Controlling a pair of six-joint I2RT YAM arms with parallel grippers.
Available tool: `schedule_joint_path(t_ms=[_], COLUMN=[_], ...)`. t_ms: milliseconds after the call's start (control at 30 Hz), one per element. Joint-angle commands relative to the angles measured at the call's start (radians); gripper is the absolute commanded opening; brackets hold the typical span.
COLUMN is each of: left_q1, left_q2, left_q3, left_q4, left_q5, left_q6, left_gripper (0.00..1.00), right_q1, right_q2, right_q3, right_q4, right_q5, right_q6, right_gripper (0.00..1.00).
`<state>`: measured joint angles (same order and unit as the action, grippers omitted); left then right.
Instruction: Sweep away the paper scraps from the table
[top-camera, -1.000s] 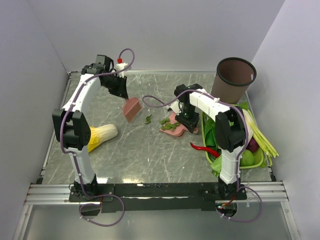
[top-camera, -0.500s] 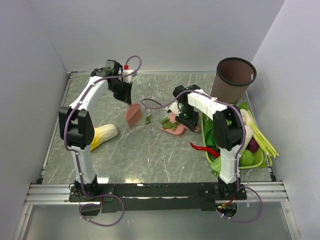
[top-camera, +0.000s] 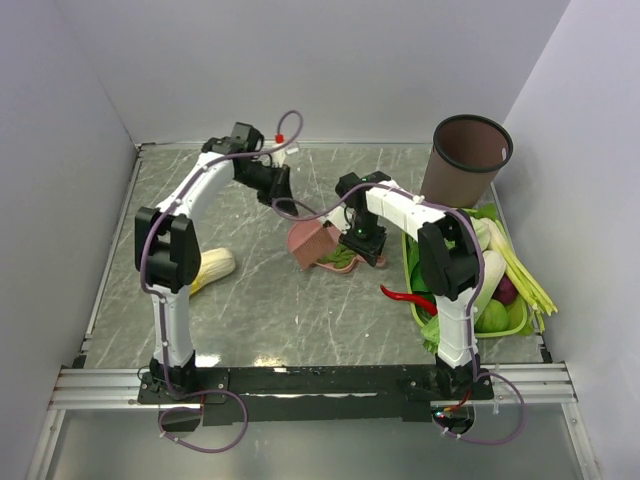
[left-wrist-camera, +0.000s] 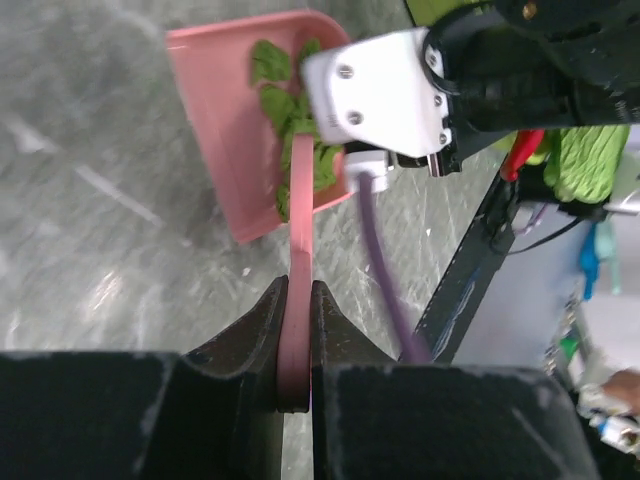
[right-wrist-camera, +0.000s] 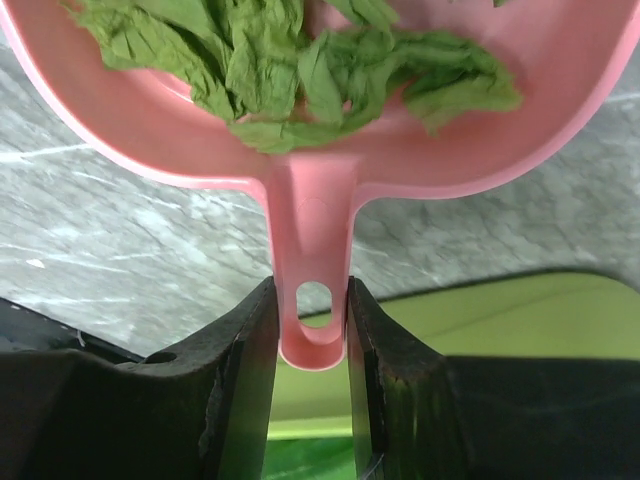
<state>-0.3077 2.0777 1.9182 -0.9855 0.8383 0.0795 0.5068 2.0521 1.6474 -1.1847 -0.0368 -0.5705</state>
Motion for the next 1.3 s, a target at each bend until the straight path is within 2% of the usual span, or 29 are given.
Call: schedule_joint_path(t_ms=[0,200,433,567,633,767,1000,1267], left_q1=[0.097,0.191,0.22,0.222,0.222,0.228,0.226,0.226], left_q2=[-0.096,-0.16,-0.235,-0.258,-0.286,-0.376,-0.4,-0.413], left_q3=[-0.018,-0.013,-0.016,-0.024,-0.036,-0.129,-0.143,-0.145], left_q4=[0.018,-0.01,-0.022,-0.013,0.01,0.087,0.099,0.13], left_q5=[0.076,0.073,-0.04,-0.131,-0.255,-0.347,-0.331,-0.269], left_q6=[-0.035,-0.008,0.049,0.077,0.077,0.187,0.244,0.318], left_gripper=[0.01,0.01,0.01,0.01,0.01,0.01,0.01,0.01], right_q1=[0.003,0.001,0.001,-0.001,-0.001,-0.001,-0.004,-0.02], right_q2=[-0.053,-0.161,-0.224,-0.271,-0.294,-0.323,-0.412,-0.584], right_q3=[-0.061,-0.239,-0.241,-0.215,-0.195,-0.15,-0.061,-0.015], right_q4=[0.052,0.282,0.349,0.349,0.338,0.278,0.201,0.159], right_q5=[-0.061,-0.121,-0.166,-0.183,-0.183,-0.184,-0.18,-0.109], right_q6=[0.024,0.017,0.063,0.064,0.067,0.086,0.112,-0.002], right_gripper=[0.0,0.0,0.0,0.0,0.0,0.0,0.0,0.0])
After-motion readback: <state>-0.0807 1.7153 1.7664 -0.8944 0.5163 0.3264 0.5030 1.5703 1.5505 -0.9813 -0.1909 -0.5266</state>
